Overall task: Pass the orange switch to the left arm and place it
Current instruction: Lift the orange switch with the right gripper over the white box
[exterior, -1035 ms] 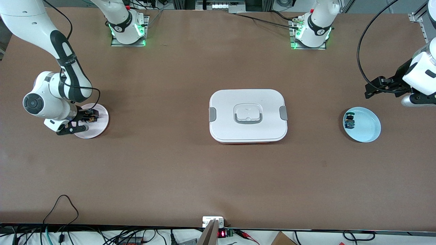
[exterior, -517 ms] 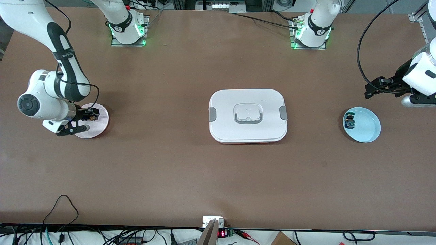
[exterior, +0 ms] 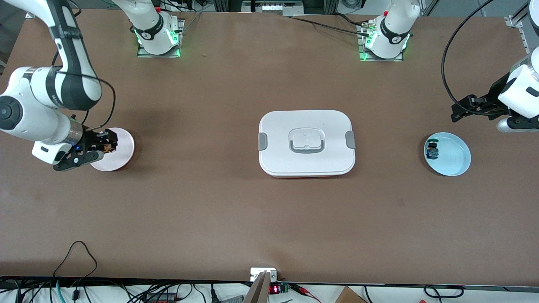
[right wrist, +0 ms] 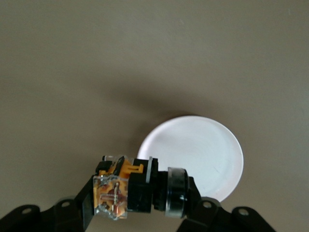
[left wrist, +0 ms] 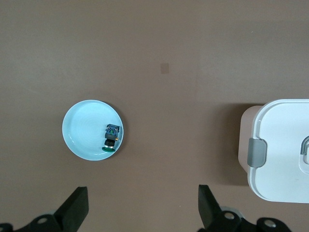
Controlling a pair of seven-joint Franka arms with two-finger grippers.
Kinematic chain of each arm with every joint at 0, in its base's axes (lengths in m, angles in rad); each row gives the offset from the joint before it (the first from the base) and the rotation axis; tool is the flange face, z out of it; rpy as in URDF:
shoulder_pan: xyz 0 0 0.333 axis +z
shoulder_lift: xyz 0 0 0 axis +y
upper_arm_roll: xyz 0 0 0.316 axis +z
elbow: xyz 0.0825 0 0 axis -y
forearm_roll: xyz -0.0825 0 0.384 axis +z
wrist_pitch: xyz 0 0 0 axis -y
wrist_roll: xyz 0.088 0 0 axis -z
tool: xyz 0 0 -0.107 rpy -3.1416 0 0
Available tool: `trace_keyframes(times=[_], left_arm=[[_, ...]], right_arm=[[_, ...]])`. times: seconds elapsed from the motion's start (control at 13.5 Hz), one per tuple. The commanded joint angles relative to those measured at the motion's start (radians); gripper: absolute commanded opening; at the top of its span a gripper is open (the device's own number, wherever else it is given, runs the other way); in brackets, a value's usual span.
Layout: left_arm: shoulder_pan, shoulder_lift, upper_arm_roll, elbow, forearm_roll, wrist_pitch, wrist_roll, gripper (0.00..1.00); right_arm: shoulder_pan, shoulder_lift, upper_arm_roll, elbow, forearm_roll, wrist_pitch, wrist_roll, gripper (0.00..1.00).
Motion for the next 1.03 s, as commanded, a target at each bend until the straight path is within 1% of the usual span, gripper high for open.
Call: trace_keyframes(times=[0.0,0.07,0.15,0.22,0.37,0.52,0.67,0.74,0.89,0.96], left_arm=[[-0.002,0.010,-0.002,0.029,0.028,-0.021,-0.013,1.00],[-0.002,0.010,-0.002,0.029,0.028,-0.021,-0.013,1.00],[-0.002,0.010,-0.002,0.029,0.028,-0.021,-0.013,1.00],[-0.002,0.010,-0.002,0.027,0.028,-0.021,-0.013,1.00],[-0.002,0.010,-0.002,0.029,0.028,-0.021,-0.013,1.00],[-0.002,0.010,-0.002,0.027,0.028,-0.021,-0.013,1.00],[-0.002,0.010,-0.002,0.029,0.028,-0.021,-0.013,1.00],[-0.001,0.010,-0.001,0.029,0.028,-0.021,-0.013,1.00],[0.002,0.010,-0.001,0.029,0.025,-0.021,-0.003,1.00],[0.004,0.010,0.001,0.029,0.020,-0.021,-0.001,1.00]], right_arm=[[0.033,-0.044,0.073,0.056,0.062,-0.049,-0.011,0.00],[0.045,-0.052,0.108,0.072,0.100,-0.048,-0.006,0.00],[0.062,-0.059,0.130,0.075,0.152,-0.046,-0.008,0.00],[0.074,-0.062,0.139,0.077,0.215,-0.049,-0.016,0.00],[0.110,-0.081,0.182,0.081,0.346,-0.096,-0.077,0.00],[0.153,-0.102,0.187,0.095,0.441,-0.104,-0.101,0.00],[0.202,-0.108,0.188,0.116,0.504,-0.091,-0.179,0.00],[0.231,-0.107,0.187,0.136,0.559,-0.085,-0.224,0.00],[0.260,-0.096,0.187,0.138,0.680,-0.034,-0.303,0.00],[0.285,-0.087,0.187,0.138,0.734,0.004,-0.394,0.00]])
